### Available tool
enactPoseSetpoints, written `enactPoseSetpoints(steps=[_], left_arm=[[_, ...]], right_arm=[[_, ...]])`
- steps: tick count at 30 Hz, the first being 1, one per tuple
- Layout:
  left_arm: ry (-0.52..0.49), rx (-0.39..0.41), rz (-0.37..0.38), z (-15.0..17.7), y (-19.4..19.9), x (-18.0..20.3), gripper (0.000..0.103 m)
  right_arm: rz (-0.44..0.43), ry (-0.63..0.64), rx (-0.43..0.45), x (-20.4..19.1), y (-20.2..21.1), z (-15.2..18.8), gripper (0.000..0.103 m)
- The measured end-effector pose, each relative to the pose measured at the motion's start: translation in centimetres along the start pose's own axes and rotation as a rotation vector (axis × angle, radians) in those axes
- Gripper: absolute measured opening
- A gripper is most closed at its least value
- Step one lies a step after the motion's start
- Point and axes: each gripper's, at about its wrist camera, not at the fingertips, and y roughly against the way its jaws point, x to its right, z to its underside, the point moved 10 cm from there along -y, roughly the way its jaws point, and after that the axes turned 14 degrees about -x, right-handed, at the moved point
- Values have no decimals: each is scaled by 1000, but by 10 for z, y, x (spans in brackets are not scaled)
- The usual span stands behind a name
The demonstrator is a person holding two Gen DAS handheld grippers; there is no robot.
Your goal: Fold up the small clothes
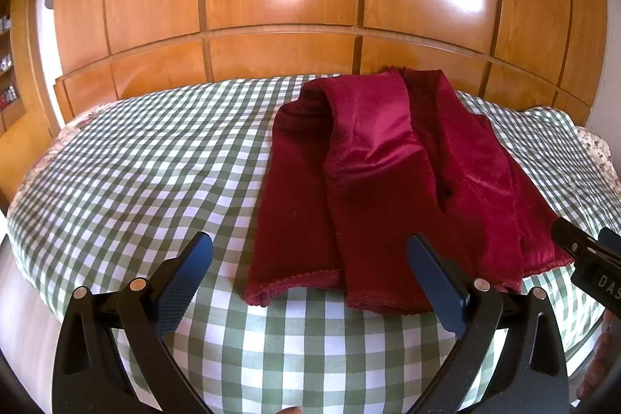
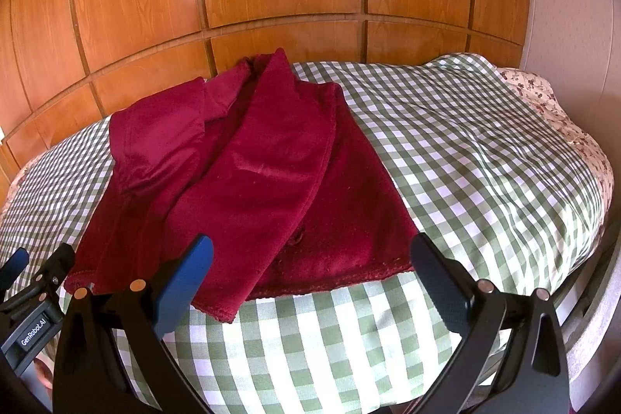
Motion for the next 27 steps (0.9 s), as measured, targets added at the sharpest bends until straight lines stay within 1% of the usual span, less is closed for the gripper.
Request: enactPoseSetpoints(steps=[6,9,12,14,15,16,17,18,19,20,22,23,25,27], left_arm=[[-13,-14,15,3,-3,3,99],[-40,-37,50,6,-7,11,99],[-94,-58,96,12,-10,24,99],[-138,-74,129,16,-13,34,94],[-168,-87,147,19,-14,41,92],[-205,-101,155,24,-16,49,87],[-233,-113,155,28,-19,54,86],[-249,-122,155,31,-22,57,86],[-262,-135,154,35,-26,60,83],[-270,-147,150,38,-29,61,75],[-276,-176,146,43,-37,60,68],[-276,-186,144,45,-40,59,63],[-281,-206,138,50,-46,58,56],[-280,-221,142,54,-51,57,54]], right_arm=[[2,-2,-7,1,-3,0,101],[-8,-14,-6,6,-5,-2,101],[-32,-21,-11,12,-8,-6,101],[-66,-29,-14,15,-9,-11,98],[-81,-34,-20,17,-9,-13,93],[-93,-38,-28,17,-11,-14,90],[-104,-43,-40,18,-14,-16,88],[-113,-42,-52,17,-18,-17,81],[-126,-41,-69,15,-22,-17,74],[-139,-40,-80,14,-25,-16,72],[-196,-31,-135,4,-36,-9,67],[-213,-25,-152,0,-39,-6,66],[-248,-9,-192,-13,-47,1,66],[-258,4,-212,-21,-53,4,66]])
